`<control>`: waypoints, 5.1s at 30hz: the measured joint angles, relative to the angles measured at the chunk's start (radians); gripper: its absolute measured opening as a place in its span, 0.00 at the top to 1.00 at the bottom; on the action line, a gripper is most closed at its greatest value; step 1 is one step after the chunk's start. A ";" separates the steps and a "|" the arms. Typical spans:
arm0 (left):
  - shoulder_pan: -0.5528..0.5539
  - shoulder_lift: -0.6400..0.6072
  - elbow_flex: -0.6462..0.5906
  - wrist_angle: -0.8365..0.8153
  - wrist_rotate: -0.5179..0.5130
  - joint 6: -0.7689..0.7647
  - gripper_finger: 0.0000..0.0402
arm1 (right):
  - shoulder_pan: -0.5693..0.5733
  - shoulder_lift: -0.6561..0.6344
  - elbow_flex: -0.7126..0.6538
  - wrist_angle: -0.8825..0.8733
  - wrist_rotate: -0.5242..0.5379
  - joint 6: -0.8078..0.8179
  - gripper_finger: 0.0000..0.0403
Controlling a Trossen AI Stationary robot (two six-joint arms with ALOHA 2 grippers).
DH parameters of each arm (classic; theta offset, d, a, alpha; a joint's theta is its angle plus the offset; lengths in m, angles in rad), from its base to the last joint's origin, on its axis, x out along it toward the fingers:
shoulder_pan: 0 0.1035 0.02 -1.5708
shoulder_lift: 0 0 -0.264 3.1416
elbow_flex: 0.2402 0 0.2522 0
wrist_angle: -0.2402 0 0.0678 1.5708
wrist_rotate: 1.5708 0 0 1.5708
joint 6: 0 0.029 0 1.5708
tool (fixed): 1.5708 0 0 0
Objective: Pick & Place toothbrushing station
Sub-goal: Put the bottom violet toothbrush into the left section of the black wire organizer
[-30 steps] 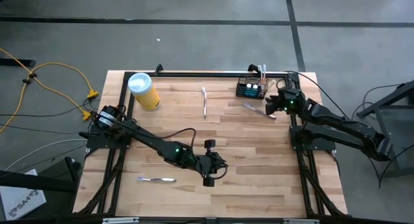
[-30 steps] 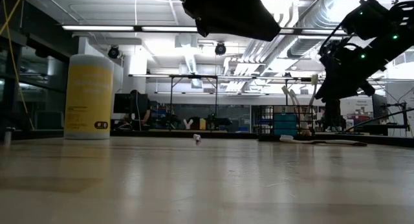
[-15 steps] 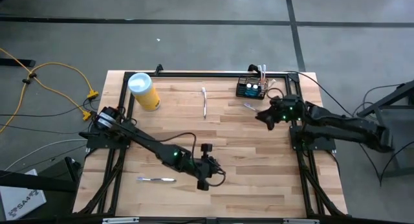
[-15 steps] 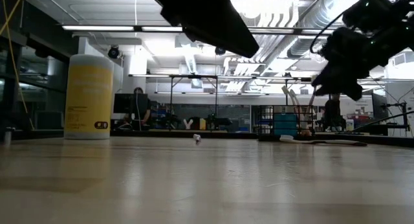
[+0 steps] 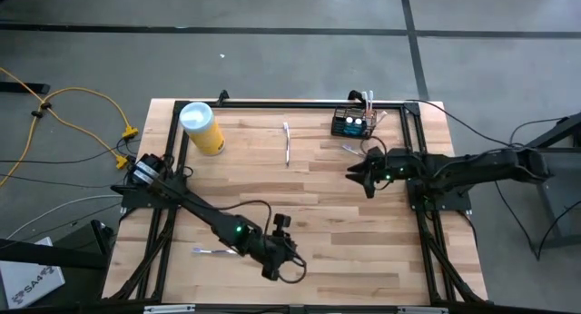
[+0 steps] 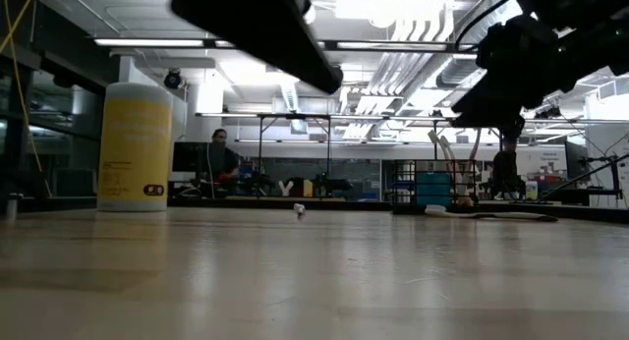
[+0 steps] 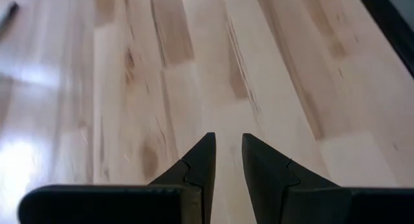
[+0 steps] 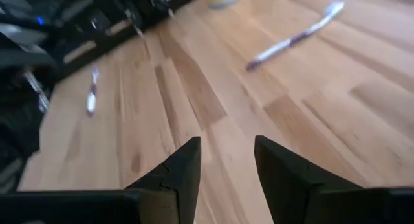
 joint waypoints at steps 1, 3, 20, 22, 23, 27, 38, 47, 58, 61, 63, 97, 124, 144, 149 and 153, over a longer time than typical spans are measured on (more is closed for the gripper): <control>-0.006 0.000 0.000 -0.018 0.000 -0.014 0.82 | 0.010 0.021 0.000 0.001 0.004 0.003 0.66; -0.018 0.000 0.000 -0.052 0.000 -0.044 0.82 | 0.024 0.065 0.000 0.000 0.004 0.034 0.66; -0.136 0.000 0.000 -0.266 -0.001 -0.237 0.82 | 0.054 0.318 0.000 0.321 -0.196 0.056 0.66; -0.154 -0.003 0.000 -0.283 -0.001 -0.266 0.82 | 0.053 0.317 0.000 0.356 -0.194 0.056 0.66; -0.163 -0.007 0.000 -0.294 -0.001 -0.279 0.82 | 0.054 0.317 0.000 0.362 -0.193 0.056 0.66; -0.196 -0.043 0.000 -0.338 -0.009 -0.330 0.83 | 0.053 0.317 0.000 0.379 -0.189 0.056 0.66; -0.297 -0.179 0.000 -0.542 -0.293 -0.467 0.88 | 0.054 0.317 0.000 0.383 -0.185 0.058 0.66; -0.175 -0.217 0.000 -0.771 -0.354 -0.765 0.88 | 0.109 0.317 0.000 0.388 -0.109 0.077 0.66; -0.072 -0.215 0.000 -0.816 0.047 -0.749 0.88 | 0.192 0.317 0.000 0.388 -0.052 0.075 0.66; -0.105 -0.215 0.000 -0.816 0.067 -0.721 0.88 | 0.204 0.317 0.000 0.388 -0.050 0.075 0.66; -0.129 -0.215 0.000 -0.816 0.067 -0.729 0.88 | 0.210 0.317 0.000 0.388 -0.050 0.075 0.66; -0.547 -0.214 -0.314 -0.447 -0.217 -1.159 0.91 | 0.223 0.317 0.000 0.396 -0.002 0.086 0.66; -0.421 -0.214 -0.332 -0.415 0.008 -1.227 0.93 | 0.267 0.317 0.000 0.431 -0.002 0.112 0.66; -0.464 -0.213 -0.332 -0.475 0.000 -1.066 0.62 | 0.326 0.317 0.000 0.431 0.077 0.111 0.66; -0.447 -0.177 -0.331 -0.488 -0.006 -1.054 0.62 | 0.326 0.317 0.000 0.430 0.077 0.112 0.66; -0.435 -0.153 -0.331 -0.487 0.030 -1.054 0.62 | 0.326 0.317 0.000 0.430 0.077 0.112 0.66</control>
